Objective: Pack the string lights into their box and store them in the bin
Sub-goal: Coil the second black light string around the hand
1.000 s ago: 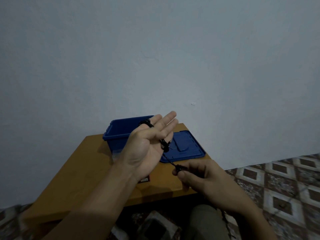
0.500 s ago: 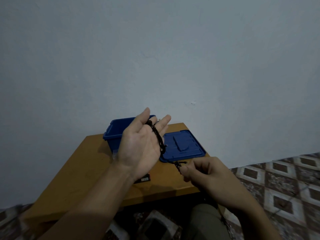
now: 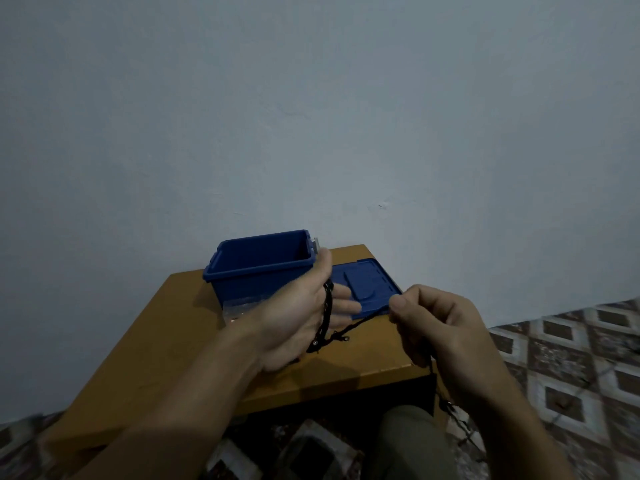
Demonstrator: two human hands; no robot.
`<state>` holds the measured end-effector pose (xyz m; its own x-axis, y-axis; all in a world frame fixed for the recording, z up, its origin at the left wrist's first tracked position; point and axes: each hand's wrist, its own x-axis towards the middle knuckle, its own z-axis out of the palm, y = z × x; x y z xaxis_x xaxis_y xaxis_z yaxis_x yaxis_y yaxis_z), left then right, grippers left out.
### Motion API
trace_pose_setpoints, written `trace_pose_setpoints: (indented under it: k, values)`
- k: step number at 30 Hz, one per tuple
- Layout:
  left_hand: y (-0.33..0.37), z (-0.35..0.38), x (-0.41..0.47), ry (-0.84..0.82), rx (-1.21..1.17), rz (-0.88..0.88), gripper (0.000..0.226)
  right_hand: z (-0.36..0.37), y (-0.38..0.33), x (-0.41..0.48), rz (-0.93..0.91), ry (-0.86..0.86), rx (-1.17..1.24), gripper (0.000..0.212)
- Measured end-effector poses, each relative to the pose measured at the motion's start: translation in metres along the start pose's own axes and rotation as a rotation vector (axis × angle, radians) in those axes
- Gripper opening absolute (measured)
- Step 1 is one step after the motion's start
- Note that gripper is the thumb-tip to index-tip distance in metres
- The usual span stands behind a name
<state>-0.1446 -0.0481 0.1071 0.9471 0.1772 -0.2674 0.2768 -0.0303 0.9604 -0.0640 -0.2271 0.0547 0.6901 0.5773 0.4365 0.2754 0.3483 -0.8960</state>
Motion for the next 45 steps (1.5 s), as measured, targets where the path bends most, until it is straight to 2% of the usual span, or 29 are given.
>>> trace_pose_setpoints:
  k: [5, 10, 20, 26, 32, 39, 45]
  values:
    - [0.001, 0.007, -0.004, -0.068, 0.115, -0.062, 0.097, 0.003, -0.001, 0.000, -0.076, -0.009, -0.088, 0.020]
    - [0.002, 0.011, -0.012, -0.204, 0.166, -0.108, 0.099, 0.006, -0.001, 0.000, -0.120, -0.034, -0.106, 0.018]
    - [-0.002, 0.006, -0.011, -0.293, 0.299, -0.043, 0.093, 0.007, 0.001, 0.000, -0.128, -0.052, -0.054, 0.019]
    - [-0.006, 0.005, -0.013, -0.468, 0.138, -0.010, 0.080, 0.008, 0.009, 0.002, -0.093, -0.097, -0.114, 0.022]
    - [-0.010, 0.002, -0.007, -0.712, -0.155, 0.065, 0.072, 0.011, 0.017, 0.005, -0.107, -0.083, -0.108, 0.015]
    - [-0.007, -0.001, -0.006, -0.709, -0.284, 0.156, 0.077, 0.011, 0.017, 0.005, -0.171, -0.055, -0.117, 0.019]
    - [-0.005, -0.002, -0.007, -0.716, -0.373, 0.194, 0.078, 0.010, 0.019, 0.003, -0.160, -0.111, -0.151, 0.016]
